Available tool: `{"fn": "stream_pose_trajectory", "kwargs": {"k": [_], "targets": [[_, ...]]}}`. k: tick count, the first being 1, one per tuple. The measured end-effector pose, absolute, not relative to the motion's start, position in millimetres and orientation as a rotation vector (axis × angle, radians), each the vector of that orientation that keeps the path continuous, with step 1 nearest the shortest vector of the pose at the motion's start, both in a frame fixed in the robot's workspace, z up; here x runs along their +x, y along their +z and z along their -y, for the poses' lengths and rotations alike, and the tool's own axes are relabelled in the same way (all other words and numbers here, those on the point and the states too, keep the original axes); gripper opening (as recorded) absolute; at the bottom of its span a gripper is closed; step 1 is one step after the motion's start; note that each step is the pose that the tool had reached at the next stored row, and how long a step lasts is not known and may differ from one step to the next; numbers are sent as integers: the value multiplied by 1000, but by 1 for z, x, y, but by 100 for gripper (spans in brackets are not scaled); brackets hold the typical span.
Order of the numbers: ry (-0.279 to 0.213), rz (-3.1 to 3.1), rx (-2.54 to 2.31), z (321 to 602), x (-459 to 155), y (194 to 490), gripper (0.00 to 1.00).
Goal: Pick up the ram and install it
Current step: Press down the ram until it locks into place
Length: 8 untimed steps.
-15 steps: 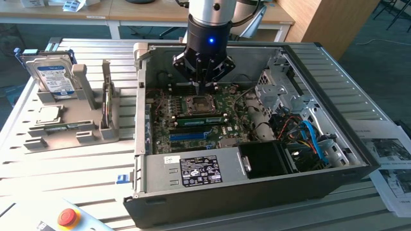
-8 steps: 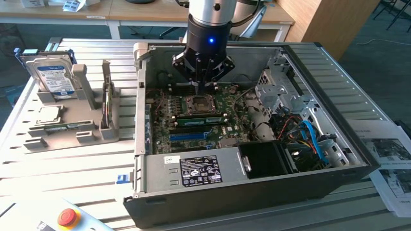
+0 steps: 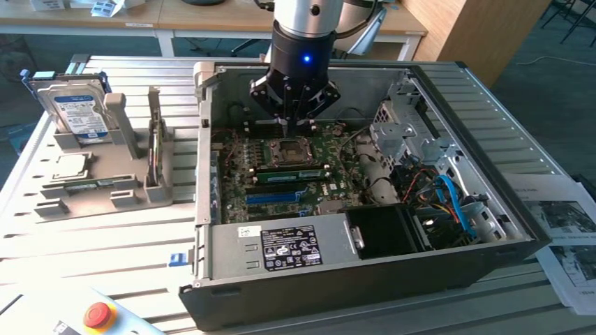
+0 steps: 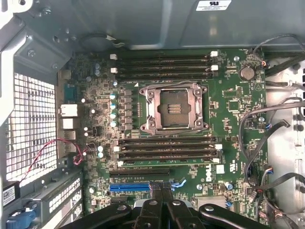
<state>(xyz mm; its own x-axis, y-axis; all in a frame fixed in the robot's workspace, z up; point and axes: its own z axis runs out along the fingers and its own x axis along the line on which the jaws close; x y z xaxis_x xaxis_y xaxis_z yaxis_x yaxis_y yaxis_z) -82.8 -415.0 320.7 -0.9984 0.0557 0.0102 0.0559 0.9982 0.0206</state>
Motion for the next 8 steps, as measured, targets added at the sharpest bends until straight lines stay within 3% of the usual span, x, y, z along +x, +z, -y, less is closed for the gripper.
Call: {"fn": "stream_pose_trajectory", "kwargs": {"k": [8], "targets": [[-33,3131,-77,415,-83,321,10]]}}
